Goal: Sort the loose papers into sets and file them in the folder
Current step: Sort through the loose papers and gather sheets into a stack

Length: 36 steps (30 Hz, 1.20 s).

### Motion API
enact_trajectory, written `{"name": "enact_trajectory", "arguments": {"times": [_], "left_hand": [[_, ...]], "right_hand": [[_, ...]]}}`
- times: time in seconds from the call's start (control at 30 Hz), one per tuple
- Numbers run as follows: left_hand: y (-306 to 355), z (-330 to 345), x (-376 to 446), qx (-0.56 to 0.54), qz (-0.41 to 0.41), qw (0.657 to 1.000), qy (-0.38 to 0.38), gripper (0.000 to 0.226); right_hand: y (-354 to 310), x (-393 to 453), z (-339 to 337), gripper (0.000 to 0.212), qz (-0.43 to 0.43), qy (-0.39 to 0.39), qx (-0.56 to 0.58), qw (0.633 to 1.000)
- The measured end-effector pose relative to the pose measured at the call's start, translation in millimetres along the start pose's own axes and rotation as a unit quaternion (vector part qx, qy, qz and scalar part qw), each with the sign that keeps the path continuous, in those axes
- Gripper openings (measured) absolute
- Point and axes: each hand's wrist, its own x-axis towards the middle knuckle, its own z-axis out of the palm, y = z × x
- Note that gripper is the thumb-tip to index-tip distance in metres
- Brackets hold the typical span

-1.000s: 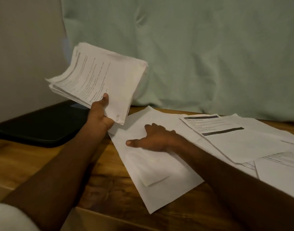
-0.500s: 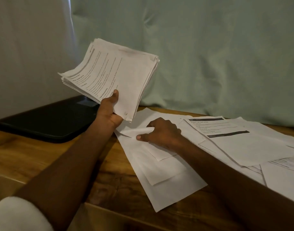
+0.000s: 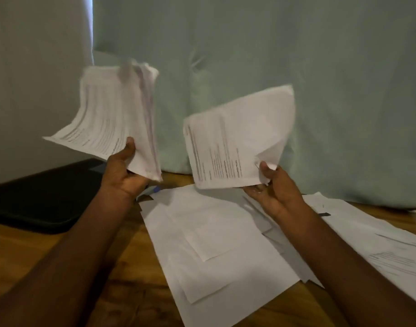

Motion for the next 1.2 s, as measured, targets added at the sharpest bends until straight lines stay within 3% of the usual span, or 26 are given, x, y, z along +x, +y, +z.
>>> {"name": "enact_trajectory", "arguments": {"times": [0.07, 0.23, 0.33, 0.6, 0.77, 0.87, 0.97, 1.03, 1.13, 1.2], "left_hand": [[-15, 6, -7, 0.045, -0.03, 0.998, -0.007, 0.04], [-44, 17, -23, 0.078, -0.066, 0.987, -0.126, 0.046], [-49, 25, -32, 0.06, -0.096, 0.98, -0.162, 0.043], [-67, 35, -45, 0.086, -0.111, 0.976, -0.167, 0.049], [-63, 29, -36, 0.1, -0.074, 0.979, -0.16, 0.043], [-56, 28, -32, 0.122, -0.058, 0.979, -0.151, 0.039], [-51, 22, -27, 0.164, -0.052, 0.976, -0.136, 0.044], [-52, 17, -25, 0.189, -0.053, 0.975, -0.107, 0.043], [-54, 13, -24, 0.206, -0.062, 0.973, -0.089, 0.037], [-55, 12, -24, 0.207, -0.059, 0.972, -0.092, 0.037]], "right_hand": [[-1, -6, -5, 0.032, 0.022, -0.026, 0.077, 0.996], [6, -11, -17, 0.031, 0.038, -0.082, 0.197, 0.976], [10, -9, -19, 0.033, 0.032, -0.113, 0.201, 0.973], [21, -11, -17, 0.028, 0.055, -0.139, 0.196, 0.969], [27, -16, -16, 0.02, 0.048, -0.104, 0.149, 0.982], [19, -17, -10, 0.007, 0.028, -0.07, 0.049, 0.996], [-1, -21, -10, 0.037, -0.015, -0.066, -0.001, 0.998], [-12, -23, -14, 0.041, -0.056, -0.059, -0.025, 0.996], [-16, -14, -29, 0.038, -0.116, 0.08, -0.151, 0.978], [-14, -2, -42, 0.038, -0.104, 0.162, -0.166, 0.967]]}}
